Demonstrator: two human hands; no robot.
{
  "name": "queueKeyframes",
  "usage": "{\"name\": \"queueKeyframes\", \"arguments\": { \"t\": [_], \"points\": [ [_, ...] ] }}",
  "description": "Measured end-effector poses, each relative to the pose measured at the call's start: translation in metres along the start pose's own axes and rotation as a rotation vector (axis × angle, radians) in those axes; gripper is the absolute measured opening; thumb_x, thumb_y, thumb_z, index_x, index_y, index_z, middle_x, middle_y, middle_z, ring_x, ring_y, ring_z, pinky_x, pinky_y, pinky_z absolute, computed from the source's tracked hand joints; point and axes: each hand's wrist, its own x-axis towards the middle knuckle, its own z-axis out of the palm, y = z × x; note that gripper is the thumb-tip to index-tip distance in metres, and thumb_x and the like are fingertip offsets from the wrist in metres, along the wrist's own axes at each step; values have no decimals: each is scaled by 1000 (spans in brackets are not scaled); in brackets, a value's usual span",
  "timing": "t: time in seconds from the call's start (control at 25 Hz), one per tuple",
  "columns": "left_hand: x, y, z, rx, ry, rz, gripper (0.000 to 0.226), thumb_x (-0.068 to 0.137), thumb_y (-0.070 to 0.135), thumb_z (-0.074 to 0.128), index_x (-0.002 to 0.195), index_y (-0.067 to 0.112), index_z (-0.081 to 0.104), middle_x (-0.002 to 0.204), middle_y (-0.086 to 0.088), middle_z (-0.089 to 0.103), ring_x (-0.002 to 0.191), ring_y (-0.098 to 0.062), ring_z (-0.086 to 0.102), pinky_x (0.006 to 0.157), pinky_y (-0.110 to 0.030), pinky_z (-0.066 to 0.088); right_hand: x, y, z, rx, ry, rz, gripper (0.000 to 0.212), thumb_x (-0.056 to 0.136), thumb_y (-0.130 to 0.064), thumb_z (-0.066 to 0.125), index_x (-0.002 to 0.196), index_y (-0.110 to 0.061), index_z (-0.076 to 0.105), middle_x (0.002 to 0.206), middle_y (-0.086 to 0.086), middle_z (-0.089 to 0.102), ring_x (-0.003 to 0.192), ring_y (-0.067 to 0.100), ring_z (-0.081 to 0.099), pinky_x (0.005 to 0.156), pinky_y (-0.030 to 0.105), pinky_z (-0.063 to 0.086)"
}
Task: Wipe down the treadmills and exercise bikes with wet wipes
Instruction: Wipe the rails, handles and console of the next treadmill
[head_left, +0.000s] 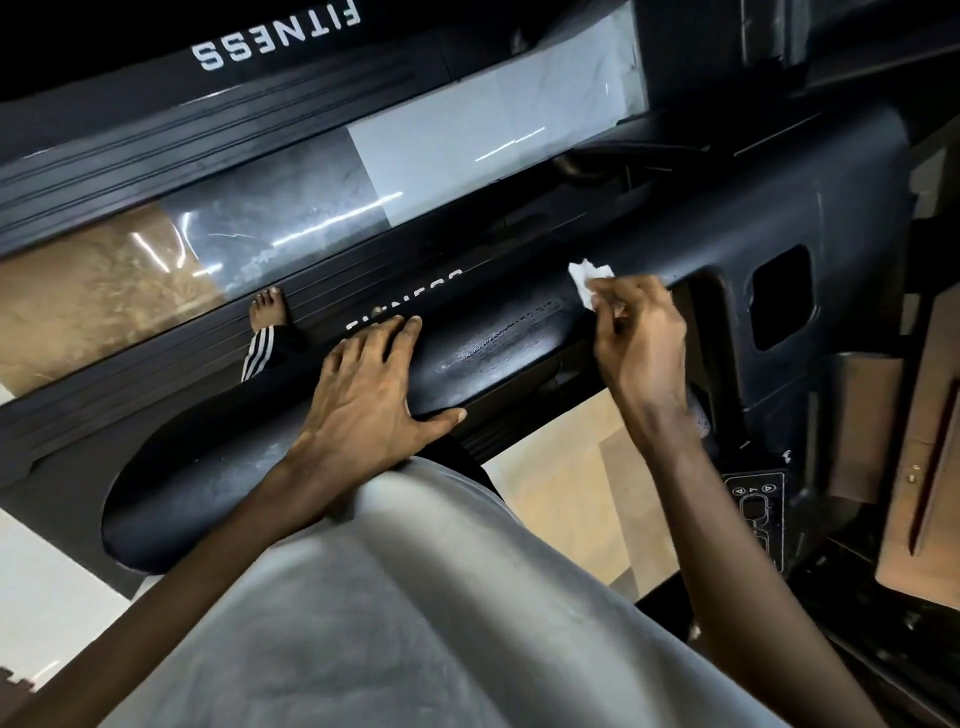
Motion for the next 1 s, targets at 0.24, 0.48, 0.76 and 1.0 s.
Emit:
{"name": "queueKeyframes", "arguments": {
  "t": [0.24,0.48,0.76,1.0],
  "points": [
    [22,21,-2,8,-49,45,113,69,83,52,156,15,29,155,-9,38,141,-29,38,116,-47,33,22,-32,22,-84,-210,-270,26,97,-11,52,109,-5,75,117,11,66,105,31,61,90,42,55],
    [35,28,-1,13,-73,35,119,66,81,63,157,14,26,156,-9,36,142,-29,36,117,-47,30,62,-51,35,-290,-593,-335,47,88,0,47,124,-20,70,126,4,65,120,27,57,98,37,50],
    [45,33,-6,-3,-107,32,124,63,82,67,158,16,21,159,-7,30,146,-25,29,120,-44,25,110,-50,38,-514,-627,-209,37,88,-8,56,120,-18,71,119,16,69,116,35,60,99,38,48],
    [45,33,-4,-4,-104,22,125,59,88,52,158,16,24,156,-6,34,143,-26,33,118,-45,28,75,-9,16,-254,-218,-225,30,96,-5,49,112,-9,74,108,15,68,103,33,56,88,31,44]
  ]
}}
